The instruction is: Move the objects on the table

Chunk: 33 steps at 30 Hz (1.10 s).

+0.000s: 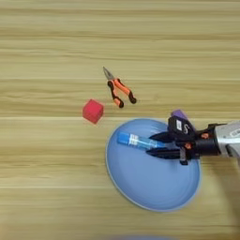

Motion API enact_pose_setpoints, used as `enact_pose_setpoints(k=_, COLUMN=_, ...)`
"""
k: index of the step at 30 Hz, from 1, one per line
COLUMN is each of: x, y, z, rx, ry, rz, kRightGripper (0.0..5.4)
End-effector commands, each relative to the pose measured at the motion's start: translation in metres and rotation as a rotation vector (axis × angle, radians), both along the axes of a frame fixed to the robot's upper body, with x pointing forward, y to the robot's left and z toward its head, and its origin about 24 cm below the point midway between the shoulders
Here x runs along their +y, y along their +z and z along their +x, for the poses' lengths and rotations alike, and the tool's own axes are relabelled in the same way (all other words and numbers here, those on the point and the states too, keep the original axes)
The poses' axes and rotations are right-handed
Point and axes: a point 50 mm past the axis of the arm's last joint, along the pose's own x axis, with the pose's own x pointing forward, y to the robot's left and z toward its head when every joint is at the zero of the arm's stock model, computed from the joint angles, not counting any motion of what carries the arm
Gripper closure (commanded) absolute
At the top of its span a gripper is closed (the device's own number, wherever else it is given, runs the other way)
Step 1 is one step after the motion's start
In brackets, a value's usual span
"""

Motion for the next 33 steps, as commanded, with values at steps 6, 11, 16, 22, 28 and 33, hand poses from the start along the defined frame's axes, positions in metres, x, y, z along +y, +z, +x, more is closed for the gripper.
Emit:
enact_pose_setpoints(k=6, x=-0.003, y=0.023, z=0.015, rx=-0.131, ry=-0.002, rz=-0.011, kRightGripper=3.06)
enact_pose_setpoints(k=11, x=-0.003, y=0.035, z=0.019, rx=-0.165, ry=-0.017, rz=0.052, kRightGripper=2.57)
enact_pose_setpoints(k=16, x=-0.004, y=0.059, z=0.022, rx=-0.195, ry=-0.026, rz=0.177, kRightGripper=2.02)
enact_pose_setpoints(k=22, x=-0.014, y=0.084, z=0.028, rx=-0.229, ry=-0.075, rz=0.268, kRightGripper=1.24)
enact_pose_setpoints(k=28, x=-0.034, y=0.097, z=0.038, rx=-0.279, ry=-0.155, rz=0.252, kRightGripper=0.61)
enact_pose_setpoints(k=33, x=-0.054, y=0.098, z=0.05, rx=-0.305, ry=-0.259, rz=0.176, kRightGripper=0.1)
